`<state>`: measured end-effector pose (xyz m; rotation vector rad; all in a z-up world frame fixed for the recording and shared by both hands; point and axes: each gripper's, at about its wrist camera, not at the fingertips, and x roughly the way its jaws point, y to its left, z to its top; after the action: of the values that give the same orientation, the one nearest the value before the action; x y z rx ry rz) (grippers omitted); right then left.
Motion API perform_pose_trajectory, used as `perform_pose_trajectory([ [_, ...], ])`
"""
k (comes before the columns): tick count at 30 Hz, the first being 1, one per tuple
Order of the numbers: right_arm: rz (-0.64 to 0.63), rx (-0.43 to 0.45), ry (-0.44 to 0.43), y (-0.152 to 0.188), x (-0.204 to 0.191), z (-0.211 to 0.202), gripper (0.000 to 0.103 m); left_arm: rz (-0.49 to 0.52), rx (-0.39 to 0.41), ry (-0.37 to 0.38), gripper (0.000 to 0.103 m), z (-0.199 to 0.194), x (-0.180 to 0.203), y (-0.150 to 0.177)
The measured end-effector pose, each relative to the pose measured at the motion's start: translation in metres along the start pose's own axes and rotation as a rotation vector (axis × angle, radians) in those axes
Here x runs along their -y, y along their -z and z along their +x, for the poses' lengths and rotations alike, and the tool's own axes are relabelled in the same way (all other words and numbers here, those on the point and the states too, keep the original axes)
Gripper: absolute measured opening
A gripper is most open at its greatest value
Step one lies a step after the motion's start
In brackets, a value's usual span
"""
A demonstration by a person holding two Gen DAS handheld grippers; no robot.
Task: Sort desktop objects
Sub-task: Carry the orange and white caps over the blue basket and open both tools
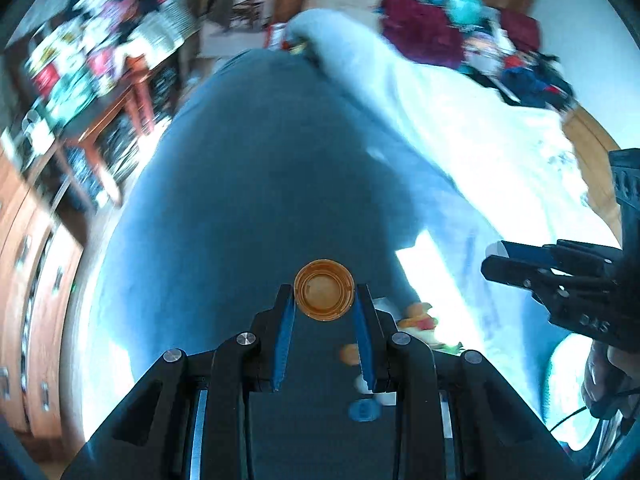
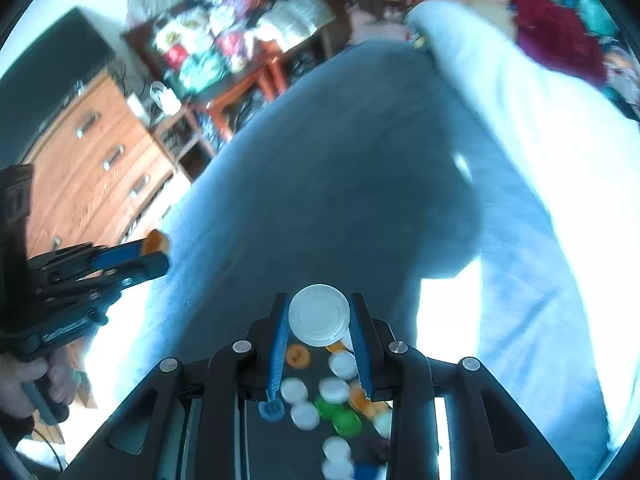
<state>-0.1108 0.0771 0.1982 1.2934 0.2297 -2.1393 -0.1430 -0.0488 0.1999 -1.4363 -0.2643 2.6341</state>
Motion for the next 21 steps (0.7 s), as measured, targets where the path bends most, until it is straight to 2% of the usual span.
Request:
perform_pose_trajectory([
  [4, 0.066, 0.061, 0.042, 0.013, 0.022, -0.067, 0.032, 0.113, 0.009, 0.069, 0.025, -0.021, 0.07, -0.017],
  [10, 0.182, 0.153, 0.125, 0.049, 0.056, -0.165, 0.032, 0.267, 0.014, 0.186, 0.025, -0.049, 0.171, -0.024],
  [14, 0.248, 0.189, 0.176, 0.083, 0.085, -0.22, 0.032, 0.345, -0.001, 0.262, 0.025, -0.063, 0.23, -0.023],
  [21, 0.366, 0.229, 0.272, 0.138, 0.135, -0.292, 0.032, 0.494, -0.046, 0.37, 0.025, -0.077, 0.333, -0.009],
])
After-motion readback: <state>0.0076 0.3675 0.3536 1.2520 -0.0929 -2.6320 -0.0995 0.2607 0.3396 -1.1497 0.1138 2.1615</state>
